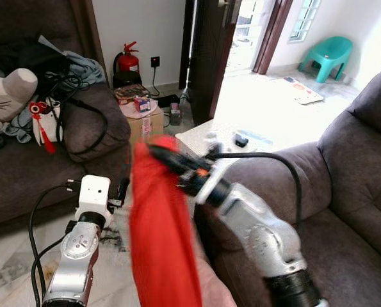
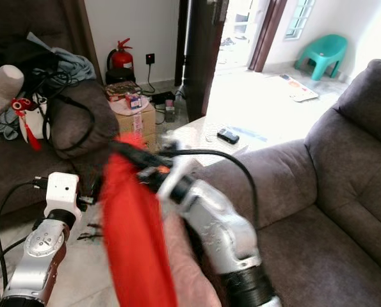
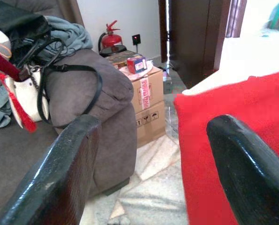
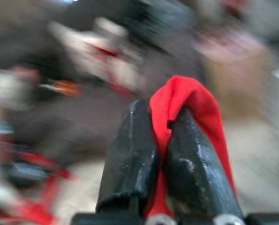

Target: Move the pillow to the sofa from floor

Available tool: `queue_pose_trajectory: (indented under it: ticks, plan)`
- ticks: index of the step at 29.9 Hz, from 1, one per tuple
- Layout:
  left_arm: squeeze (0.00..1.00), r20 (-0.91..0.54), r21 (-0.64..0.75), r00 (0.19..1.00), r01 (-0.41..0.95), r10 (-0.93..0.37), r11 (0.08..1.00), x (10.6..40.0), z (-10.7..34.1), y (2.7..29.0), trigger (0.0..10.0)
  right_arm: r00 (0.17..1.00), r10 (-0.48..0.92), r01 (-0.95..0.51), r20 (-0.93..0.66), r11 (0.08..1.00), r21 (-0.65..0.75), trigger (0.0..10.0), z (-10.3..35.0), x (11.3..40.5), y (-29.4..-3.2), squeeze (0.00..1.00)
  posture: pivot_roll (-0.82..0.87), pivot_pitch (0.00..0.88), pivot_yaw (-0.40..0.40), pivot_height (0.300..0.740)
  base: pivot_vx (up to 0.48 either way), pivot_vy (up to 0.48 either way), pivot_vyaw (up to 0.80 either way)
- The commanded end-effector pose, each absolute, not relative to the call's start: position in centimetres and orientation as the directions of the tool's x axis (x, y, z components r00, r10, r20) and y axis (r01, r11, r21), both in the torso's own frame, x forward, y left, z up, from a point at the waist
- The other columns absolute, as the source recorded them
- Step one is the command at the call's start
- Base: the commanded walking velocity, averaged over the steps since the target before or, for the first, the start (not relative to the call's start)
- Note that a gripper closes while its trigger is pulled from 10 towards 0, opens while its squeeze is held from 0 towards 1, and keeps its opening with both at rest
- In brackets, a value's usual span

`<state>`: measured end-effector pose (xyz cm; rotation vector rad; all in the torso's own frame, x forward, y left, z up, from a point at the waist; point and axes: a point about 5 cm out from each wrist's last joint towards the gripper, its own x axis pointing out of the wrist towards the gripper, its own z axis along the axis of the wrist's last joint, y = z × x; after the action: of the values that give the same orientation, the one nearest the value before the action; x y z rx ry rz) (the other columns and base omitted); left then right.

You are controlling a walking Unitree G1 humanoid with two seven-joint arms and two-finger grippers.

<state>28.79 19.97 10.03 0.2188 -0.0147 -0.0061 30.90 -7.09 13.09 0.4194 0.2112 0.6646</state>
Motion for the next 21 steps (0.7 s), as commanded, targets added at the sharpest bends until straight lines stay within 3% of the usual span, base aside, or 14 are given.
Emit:
queue_pose_trajectory:
  ticks: [1,5,14,16,18,21]
  plan:
    - [0.0,0.019,0.207,0.999,0.029,-0.034,0.978,29.2,10.0,19.2,10.0,0.869,0.494,-0.449,-0.019,0.805,0.387,10.0,14.0,32.4,-8.9,0.0,0.17,0.0,-0.112,0.74,0.0,0.0,0.0]
    - [0.0,0.019,0.204,0.999,0.031,-0.035,0.978,29.1,10.0,19.2,10.0,0.909,0.39,-0.317,-0.143,0.874,0.367,10.0,10.5,32.6,-10.0,0.0,0.18,0.0,-0.111,0.74,0.0,0.0,0.0]
    - [0.0,-0.006,0.162,1.0,0.022,-0.021,0.987,28.7,9.4,19.5,10.0,0.868,0.28,-0.18,-0.41,0.947,0.265,10.0,2.8,30.3,-11.3,0.0,0.19,0.0,-0.112,0.74,0.0,0.0,0.0]
    - [0.0,-0.02,0.131,1.0,0.014,-0.012,0.991,28.7,9.1,19.6,10.0,0.85,0.254,-0.203,-0.462,0.966,0.157,10.0,1.6,29.8,-11.9,0.0,0.19,0.0,-0.114,0.74,0.0,0.0,0.0]
    - [0.0,-0.036,0.107,0.999,0.021,-0.017,0.994,28.6,8.9,19.7,10.0,0.833,0.248,-0.191,-0.494,0.968,0.163,10.0,0.6,29.3,-12.4,0.0,0.19,0.0,-0.117,0.74,0.0,0.0,0.0]
    - [0.0,-0.076,0.048,0.996,0.045,-0.041,0.998,28.1,8.3,19.9,10.0,0.771,0.375,-0.304,-0.515,0.927,0.219,10.0,-0.5,28.2,-12.0,0.0,0.19,0.0,-0.118,0.74,0.0,0.0,0.0]
